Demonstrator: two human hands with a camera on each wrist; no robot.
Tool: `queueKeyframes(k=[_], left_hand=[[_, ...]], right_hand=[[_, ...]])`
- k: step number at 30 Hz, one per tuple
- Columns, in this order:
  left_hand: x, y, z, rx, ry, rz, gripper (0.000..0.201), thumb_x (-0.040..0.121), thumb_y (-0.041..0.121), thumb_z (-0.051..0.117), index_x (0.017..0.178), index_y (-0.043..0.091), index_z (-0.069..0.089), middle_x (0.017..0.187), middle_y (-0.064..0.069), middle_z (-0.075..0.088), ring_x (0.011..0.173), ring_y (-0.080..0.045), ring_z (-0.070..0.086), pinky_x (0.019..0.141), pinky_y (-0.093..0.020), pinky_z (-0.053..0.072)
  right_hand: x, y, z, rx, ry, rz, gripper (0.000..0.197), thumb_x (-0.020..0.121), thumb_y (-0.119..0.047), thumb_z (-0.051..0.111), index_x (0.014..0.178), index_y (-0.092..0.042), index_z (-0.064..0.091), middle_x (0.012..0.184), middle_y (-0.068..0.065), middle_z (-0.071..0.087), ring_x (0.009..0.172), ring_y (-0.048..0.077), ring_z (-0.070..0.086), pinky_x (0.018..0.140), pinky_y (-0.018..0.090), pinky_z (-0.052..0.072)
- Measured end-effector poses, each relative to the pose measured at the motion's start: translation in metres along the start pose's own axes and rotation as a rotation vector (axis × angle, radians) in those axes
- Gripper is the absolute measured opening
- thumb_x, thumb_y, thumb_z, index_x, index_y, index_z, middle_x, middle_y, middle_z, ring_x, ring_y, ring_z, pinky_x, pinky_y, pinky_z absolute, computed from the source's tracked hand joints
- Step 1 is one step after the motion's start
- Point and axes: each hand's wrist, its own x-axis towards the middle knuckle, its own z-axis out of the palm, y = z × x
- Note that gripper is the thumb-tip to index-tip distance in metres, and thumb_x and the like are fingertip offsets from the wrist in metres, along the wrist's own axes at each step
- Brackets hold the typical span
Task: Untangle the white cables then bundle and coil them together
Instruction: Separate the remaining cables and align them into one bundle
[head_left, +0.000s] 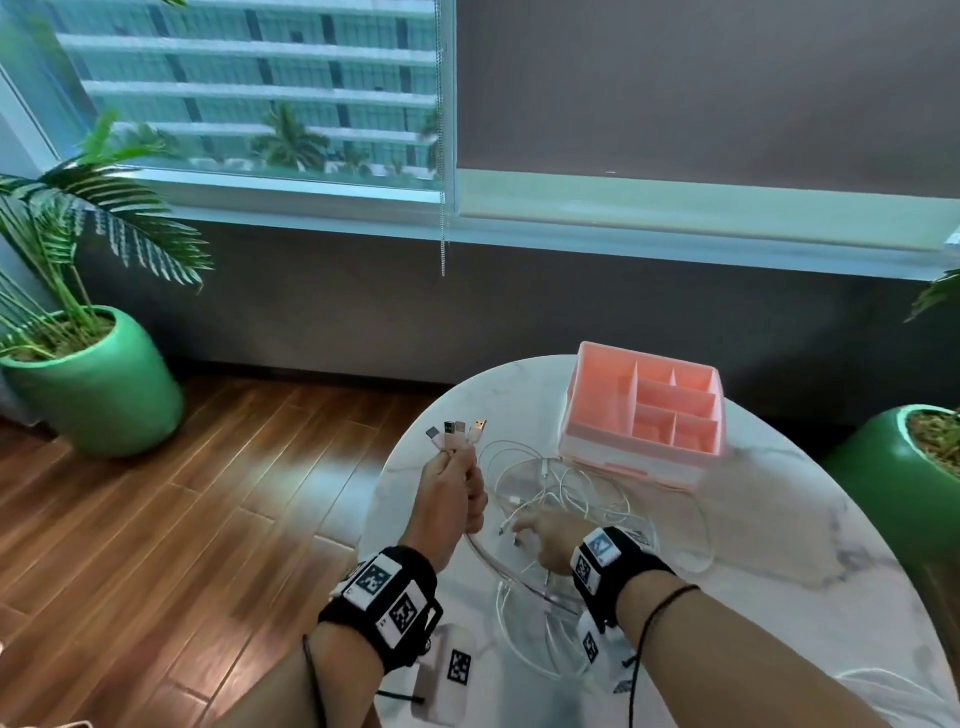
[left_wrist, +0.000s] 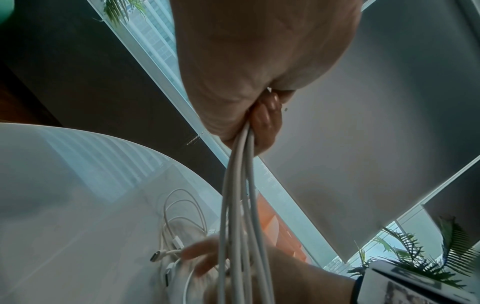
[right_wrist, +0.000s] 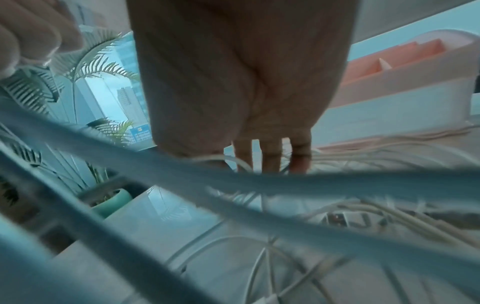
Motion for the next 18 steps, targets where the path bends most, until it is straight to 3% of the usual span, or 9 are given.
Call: queueKeyframes(k=[2,5,8,10,12,18], left_hand=[[-0.001,-0.001,-0.001,-0.002,0.005,-0.001,0.035,0.106,0.018,0.037,0.071,0.020,0.036,0.056,0.003,0.029,0.043,-0.010,0.019,0.040,-0.017,0.018],[-0.001,-0.003,-0.002,-0.004,0.011,-0.008,0.035,0.106,0.019,0.037,0.071,0.020,0.035,0.057,0.003,0.028,0.044,-0.010,0.018,0.041,-0.017,0.018],[0.000,-0.003,0.001,-0.007,0.009,-0.014,0.037,0.107,0.020,0.037,0.070,0.019,0.036,0.056,0.002,0.029,0.043,-0.010,0.020,0.041,-0.016,0.018],[0.001,-0.004,0.003,-0.008,0.007,-0.018,0.037,0.107,0.022,0.038,0.070,0.019,0.036,0.056,0.002,0.029,0.042,-0.010,0.020,0.041,-0.016,0.019],[0.002,-0.004,0.005,-0.013,0.001,-0.020,0.037,0.107,0.022,0.038,0.071,0.018,0.036,0.056,0.003,0.030,0.042,-0.010,0.021,0.040,-0.016,0.020],[0.009,-0.002,0.015,-0.025,-0.025,-0.030,0.035,0.107,0.021,0.037,0.072,0.018,0.037,0.054,0.004,0.031,0.042,-0.010,0.021,0.041,-0.016,0.018]], right_hand=[[0.002,0.007,-0.005,0.090,0.162,0.077,0.042,0.092,-0.009,0.048,0.128,-0.029,0.056,0.141,0.003,0.045,0.131,0.028,0.043,0.106,0.043,0.041],[0.005,0.030,-0.013,0.178,0.378,0.254,0.018,0.092,-0.027,0.053,0.109,-0.023,0.059,0.130,0.006,0.049,0.121,0.029,0.045,0.099,0.043,0.043],[0.007,0.054,-0.007,0.240,0.328,0.375,0.021,0.093,-0.030,0.054,0.106,-0.020,0.066,0.128,0.007,0.055,0.119,0.030,0.050,0.101,0.040,0.041],[0.007,0.060,0.003,0.298,0.214,0.320,0.021,0.093,-0.028,0.058,0.106,-0.019,0.071,0.119,0.004,0.067,0.110,0.024,0.060,0.100,0.035,0.045],[0.005,0.061,0.010,0.382,0.225,0.301,0.019,0.095,-0.024,0.060,0.104,-0.014,0.073,0.108,0.006,0.073,0.100,0.023,0.066,0.095,0.035,0.050],[-0.020,0.069,-0.038,0.650,0.834,0.304,0.011,0.091,-0.011,0.065,0.095,-0.011,0.075,0.096,0.004,0.075,0.081,0.016,0.066,0.074,0.027,0.054]])
